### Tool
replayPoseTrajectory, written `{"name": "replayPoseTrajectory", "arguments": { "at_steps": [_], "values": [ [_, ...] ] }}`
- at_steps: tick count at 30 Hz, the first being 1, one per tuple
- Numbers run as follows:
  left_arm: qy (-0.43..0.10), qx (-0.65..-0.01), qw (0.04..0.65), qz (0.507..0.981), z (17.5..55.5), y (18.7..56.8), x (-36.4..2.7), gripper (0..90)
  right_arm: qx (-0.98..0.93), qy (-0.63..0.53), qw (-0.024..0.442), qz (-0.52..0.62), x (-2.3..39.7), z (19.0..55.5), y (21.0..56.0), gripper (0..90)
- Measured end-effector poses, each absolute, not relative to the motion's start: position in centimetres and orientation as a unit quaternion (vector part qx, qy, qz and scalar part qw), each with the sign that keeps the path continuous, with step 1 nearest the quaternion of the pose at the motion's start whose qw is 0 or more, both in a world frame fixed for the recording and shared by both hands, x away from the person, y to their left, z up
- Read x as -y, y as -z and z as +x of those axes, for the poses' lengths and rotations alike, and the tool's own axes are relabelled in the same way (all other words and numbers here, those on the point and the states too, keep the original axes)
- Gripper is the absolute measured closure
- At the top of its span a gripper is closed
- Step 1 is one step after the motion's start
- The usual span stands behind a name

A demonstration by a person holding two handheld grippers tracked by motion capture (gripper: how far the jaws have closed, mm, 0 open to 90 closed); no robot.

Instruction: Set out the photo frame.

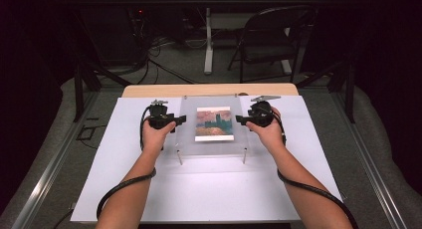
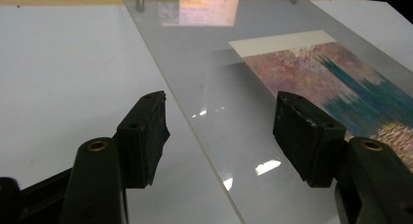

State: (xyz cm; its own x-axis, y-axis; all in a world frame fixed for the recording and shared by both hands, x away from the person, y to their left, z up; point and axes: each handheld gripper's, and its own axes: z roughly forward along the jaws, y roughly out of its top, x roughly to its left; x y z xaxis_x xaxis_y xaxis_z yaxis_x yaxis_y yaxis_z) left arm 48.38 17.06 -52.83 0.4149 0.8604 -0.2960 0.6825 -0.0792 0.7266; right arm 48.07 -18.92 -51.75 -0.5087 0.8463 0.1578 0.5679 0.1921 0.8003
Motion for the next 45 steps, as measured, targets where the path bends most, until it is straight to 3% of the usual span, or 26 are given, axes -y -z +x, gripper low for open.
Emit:
{"name": "replayPoseTrajectory", "arguments": {
  "at_steps": [15, 45],
  "values": [
    [-0.065, -0.539, 0.426, 0.724, 49.1, 54.1, -16.5, 35.5, -0.750, -0.429, 0.104, 0.492, 18.2, 48.9, 53.5, 33.4],
    [-0.040, -0.557, 0.413, 0.720, 52.1, 54.6, -15.8, 27.5, -0.730, -0.426, 0.068, 0.531, 18.1, 52.2, 54.4, 28.2]
  ]
}}
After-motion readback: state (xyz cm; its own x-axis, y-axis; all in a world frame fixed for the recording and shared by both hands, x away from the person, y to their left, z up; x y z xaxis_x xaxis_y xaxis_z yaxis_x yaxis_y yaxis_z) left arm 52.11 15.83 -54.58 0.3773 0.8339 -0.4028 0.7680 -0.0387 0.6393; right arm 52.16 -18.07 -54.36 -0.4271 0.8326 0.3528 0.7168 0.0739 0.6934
